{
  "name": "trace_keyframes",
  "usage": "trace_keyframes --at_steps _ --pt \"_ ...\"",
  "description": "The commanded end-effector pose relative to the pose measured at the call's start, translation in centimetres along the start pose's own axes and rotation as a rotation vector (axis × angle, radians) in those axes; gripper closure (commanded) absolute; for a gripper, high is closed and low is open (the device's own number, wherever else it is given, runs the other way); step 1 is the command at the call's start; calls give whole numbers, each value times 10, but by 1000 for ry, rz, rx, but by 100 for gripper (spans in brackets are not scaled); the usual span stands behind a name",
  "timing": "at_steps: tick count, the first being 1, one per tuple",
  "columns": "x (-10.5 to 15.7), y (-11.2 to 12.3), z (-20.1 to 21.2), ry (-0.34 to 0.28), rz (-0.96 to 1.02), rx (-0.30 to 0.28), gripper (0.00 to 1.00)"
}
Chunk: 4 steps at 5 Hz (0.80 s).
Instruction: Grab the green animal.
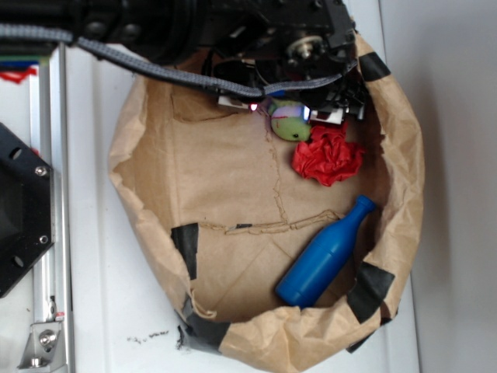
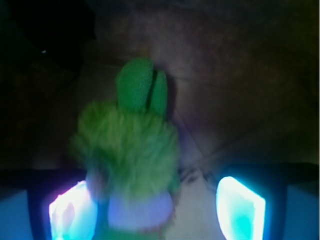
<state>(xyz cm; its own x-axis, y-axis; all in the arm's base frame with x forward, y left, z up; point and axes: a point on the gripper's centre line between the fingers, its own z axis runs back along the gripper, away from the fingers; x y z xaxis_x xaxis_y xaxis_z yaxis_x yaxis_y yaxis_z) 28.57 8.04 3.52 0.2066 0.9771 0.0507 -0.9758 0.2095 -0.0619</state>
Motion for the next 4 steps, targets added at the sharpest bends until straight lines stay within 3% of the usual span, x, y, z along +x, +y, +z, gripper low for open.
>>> trace_keyframes --at_steps 1,2,3,4 --pt "4 -11 -3 -14 -19 -8 0" --pt "3 -10 -3 -7 -33 -4 0" --pt "3 -9 -3 -1 -21 -15 100" --pt "4 -9 0 2 -15 -21 100"
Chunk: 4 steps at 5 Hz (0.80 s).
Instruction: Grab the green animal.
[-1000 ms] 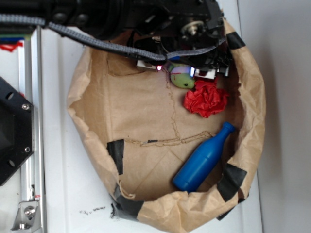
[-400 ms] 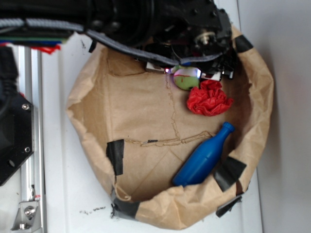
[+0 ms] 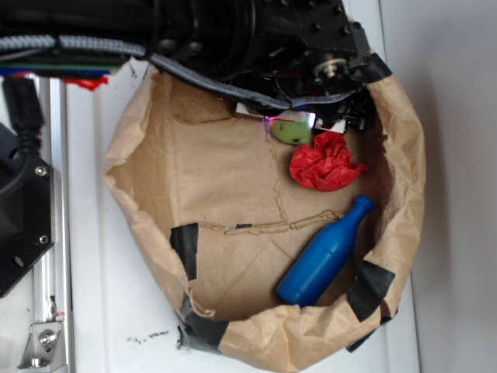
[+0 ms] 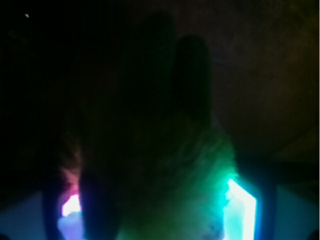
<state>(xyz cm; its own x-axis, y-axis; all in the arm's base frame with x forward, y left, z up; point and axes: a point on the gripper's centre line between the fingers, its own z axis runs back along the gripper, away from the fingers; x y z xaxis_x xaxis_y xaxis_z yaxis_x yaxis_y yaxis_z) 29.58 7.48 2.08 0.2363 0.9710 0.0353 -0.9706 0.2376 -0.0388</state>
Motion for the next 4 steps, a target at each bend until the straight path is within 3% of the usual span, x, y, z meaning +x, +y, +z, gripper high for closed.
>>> trace_keyframes --at_steps 1,2,3,4 --pt "9 0 17 -15 13 -46 100" --pt "11 -2 21 -4 -32 -54 100" --pt "1 -9 53 -7 -278 -186 100" --pt "-49 -9 99 9 -524 -274 100"
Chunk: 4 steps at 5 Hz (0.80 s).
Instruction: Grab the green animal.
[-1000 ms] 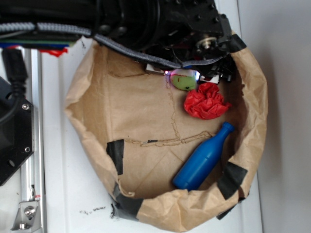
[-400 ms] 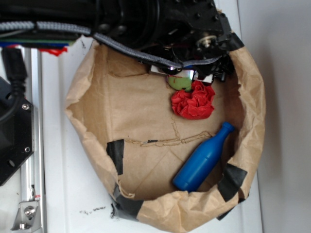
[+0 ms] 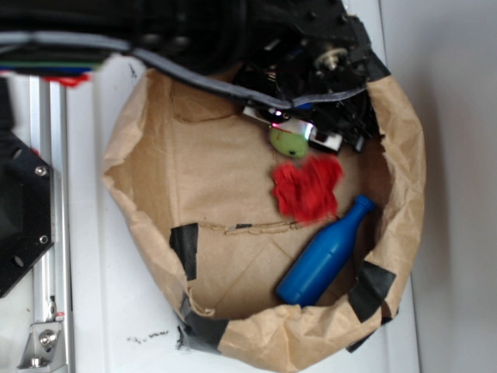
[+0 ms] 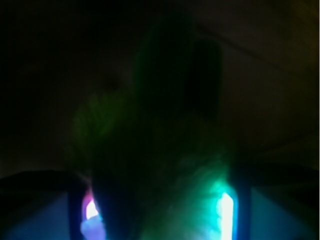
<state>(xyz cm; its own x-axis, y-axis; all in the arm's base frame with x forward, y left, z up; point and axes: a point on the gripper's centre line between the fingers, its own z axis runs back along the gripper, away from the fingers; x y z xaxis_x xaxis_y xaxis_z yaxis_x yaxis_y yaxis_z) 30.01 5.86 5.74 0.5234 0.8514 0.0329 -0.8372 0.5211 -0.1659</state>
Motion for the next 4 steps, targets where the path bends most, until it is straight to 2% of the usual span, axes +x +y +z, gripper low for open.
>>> trace_keyframes --at_steps 1,2,3,4 --pt "-65 -38 98 23 -458 -203 100" --pt "-79 -21 129 88 -699 -228 100" --pt "-71 -1 139 158 -941 -222 100" --pt "-52 21 138 159 -1020 -175 100"
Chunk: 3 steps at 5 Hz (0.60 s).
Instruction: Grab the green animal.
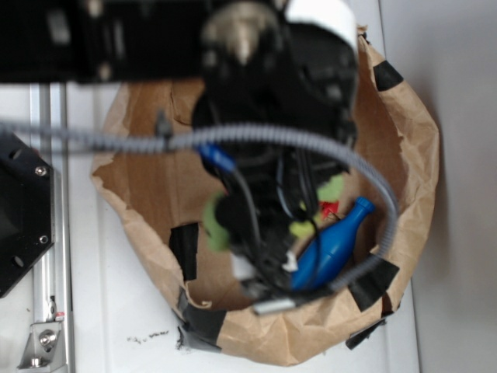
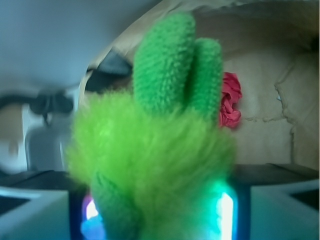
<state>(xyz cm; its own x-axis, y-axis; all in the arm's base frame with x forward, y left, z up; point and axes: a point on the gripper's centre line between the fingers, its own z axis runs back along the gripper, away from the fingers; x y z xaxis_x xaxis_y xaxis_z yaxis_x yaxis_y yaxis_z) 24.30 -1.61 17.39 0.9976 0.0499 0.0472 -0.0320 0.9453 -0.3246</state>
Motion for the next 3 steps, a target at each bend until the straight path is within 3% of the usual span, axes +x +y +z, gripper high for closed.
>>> trace_keyframes --at_steps 1,3 --pt "-6 52 30 -66 -24 102 100" --pt "-8 46 22 -81 -19 119 100"
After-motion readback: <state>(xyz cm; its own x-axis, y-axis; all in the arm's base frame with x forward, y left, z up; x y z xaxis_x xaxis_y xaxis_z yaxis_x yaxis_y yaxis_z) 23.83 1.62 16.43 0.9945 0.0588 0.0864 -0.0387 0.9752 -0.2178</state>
